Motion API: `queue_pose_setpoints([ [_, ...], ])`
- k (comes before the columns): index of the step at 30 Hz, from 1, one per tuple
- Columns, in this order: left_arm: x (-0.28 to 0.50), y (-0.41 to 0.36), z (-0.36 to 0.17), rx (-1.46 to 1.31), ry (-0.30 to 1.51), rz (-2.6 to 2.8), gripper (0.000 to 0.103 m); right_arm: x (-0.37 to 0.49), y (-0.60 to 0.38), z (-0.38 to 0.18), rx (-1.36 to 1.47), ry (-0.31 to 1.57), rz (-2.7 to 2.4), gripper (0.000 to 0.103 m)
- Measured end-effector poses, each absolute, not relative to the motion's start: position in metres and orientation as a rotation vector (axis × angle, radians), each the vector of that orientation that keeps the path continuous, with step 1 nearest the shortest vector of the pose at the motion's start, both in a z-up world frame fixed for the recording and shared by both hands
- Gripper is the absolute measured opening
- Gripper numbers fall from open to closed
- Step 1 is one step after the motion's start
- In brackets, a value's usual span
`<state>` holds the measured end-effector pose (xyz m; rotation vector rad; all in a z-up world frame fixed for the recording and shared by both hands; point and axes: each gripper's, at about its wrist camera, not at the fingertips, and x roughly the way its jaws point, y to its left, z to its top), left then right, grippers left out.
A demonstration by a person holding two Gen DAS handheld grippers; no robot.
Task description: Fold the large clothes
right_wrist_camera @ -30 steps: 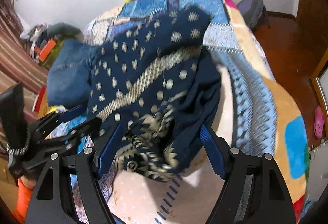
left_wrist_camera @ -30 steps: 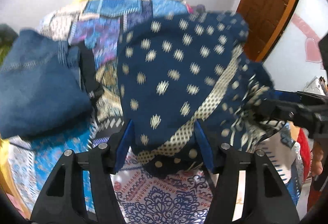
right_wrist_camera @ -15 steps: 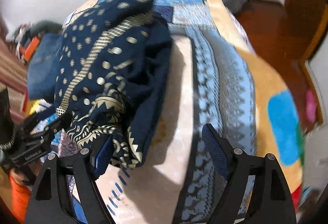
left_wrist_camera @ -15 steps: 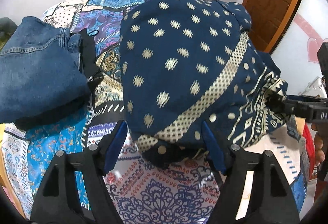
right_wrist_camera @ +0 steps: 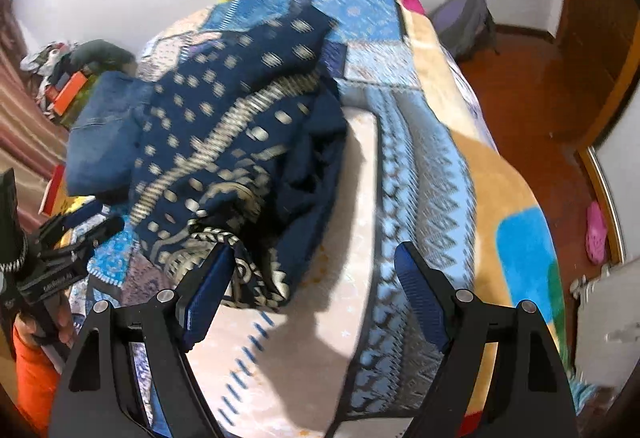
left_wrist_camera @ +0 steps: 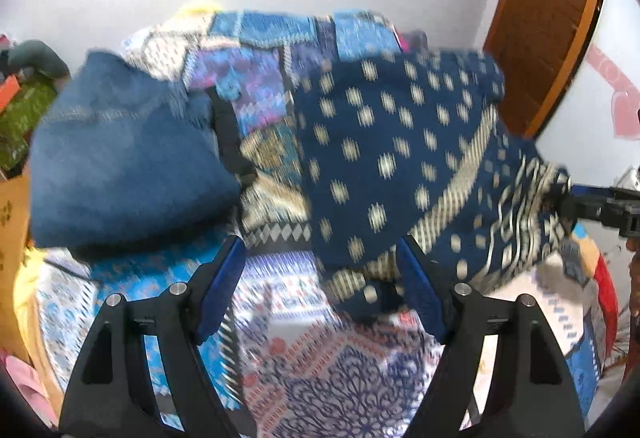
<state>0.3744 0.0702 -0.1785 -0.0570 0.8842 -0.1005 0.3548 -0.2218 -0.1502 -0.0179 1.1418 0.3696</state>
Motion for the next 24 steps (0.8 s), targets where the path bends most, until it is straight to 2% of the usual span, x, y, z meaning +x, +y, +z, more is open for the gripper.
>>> queue_pose_setpoints([
  [8,0.405,0.079,-0.159,-0.092,0.827,-0.091,0.077,0.379,-0.19,-0.15,-0.006,1.107,0.421,0.079],
  [14,0.427,0.077,-0.172,-0.129,0.867,-0.132,0.077,0.399,-0.189,-0.152,0.077,1.109,0.443,0.079],
  [21,0.45,0.081,-0.193,-0.245,0.911,-0.198,0.077,0.422,-0.193,-0.192,0.099,1.227,0.404,0.079],
  [24,0.462,0.085,-0.2,-0.328,0.933,-0.244,0.078,0.424,-0.2,-0.202,0.137,1.245,0.416,0.083],
])
